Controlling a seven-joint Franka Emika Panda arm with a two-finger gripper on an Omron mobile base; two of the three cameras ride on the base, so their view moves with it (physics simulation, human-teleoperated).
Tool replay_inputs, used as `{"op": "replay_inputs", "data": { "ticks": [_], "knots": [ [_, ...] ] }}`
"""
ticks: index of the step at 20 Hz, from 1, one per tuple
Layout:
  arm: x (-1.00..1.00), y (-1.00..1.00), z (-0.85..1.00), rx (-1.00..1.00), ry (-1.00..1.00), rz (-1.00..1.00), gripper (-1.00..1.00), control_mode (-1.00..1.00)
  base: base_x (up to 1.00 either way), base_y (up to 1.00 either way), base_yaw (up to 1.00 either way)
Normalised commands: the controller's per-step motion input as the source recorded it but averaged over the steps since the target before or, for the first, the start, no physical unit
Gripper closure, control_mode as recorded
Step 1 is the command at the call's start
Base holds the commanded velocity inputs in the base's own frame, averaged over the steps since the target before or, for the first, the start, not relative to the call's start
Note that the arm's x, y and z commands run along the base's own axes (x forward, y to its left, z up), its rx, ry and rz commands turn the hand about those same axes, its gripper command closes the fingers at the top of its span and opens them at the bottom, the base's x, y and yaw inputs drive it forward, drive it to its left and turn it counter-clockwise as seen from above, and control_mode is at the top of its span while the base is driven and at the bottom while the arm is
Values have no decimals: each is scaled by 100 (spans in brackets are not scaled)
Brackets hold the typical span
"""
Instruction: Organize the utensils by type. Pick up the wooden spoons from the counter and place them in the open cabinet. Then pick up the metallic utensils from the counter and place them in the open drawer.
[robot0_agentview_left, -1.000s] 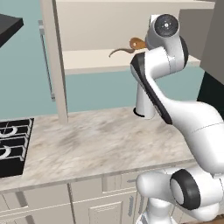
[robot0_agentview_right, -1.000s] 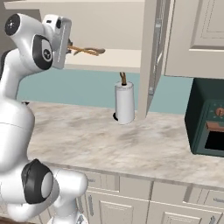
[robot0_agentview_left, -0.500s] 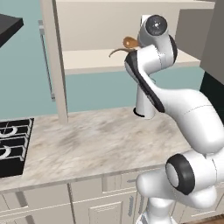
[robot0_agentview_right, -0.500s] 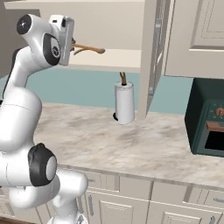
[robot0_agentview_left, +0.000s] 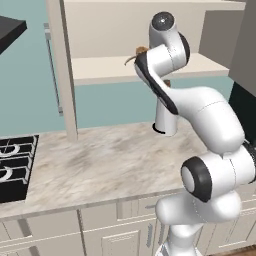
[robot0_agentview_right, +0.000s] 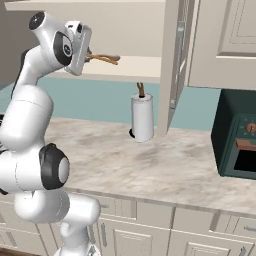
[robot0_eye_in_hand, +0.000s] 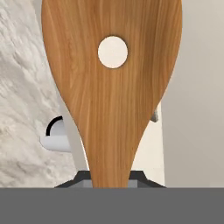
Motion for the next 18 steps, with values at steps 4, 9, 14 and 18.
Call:
{"op": "replay_inputs", "data": {
  "ticks": [4,9,14,18],
  "knots": [
    [49,0,-16,0,15,0,100,-100,0,0,0],
    [54,0,-15,0,2,0,100,-100,0,0,0],
    [51,0,-23,0,0,0,100,-100,0,0,0],
    [38,2,-24,0,1,0,100,-100,0,0,0]
  ]
}}
